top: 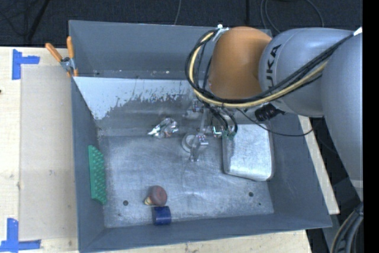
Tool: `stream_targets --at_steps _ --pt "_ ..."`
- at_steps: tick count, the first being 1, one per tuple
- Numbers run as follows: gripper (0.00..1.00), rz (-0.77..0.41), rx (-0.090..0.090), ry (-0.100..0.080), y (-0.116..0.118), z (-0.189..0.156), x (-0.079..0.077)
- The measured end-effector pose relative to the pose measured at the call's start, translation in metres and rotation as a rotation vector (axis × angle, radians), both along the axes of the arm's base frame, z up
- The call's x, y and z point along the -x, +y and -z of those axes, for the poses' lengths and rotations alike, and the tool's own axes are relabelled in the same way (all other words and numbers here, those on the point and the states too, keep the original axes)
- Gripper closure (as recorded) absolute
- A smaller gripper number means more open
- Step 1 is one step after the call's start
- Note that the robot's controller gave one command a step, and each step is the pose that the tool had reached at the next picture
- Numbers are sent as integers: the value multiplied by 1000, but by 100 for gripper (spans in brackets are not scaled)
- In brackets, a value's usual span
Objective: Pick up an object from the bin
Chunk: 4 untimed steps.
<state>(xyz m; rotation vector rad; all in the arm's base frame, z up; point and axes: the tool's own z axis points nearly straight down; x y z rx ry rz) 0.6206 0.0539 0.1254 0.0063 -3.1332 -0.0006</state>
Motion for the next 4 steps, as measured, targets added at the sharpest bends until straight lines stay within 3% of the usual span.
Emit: stream_targets --at_steps 1,2,3,4 --pt "0 163 -2 -13 -19 52 -4" --pt "100 163 -3 -23 -18 49 -6" --pt "0 163 -2 -16 -19 52 -4" --pt "100 164 -3 -23 -19 49 -6"
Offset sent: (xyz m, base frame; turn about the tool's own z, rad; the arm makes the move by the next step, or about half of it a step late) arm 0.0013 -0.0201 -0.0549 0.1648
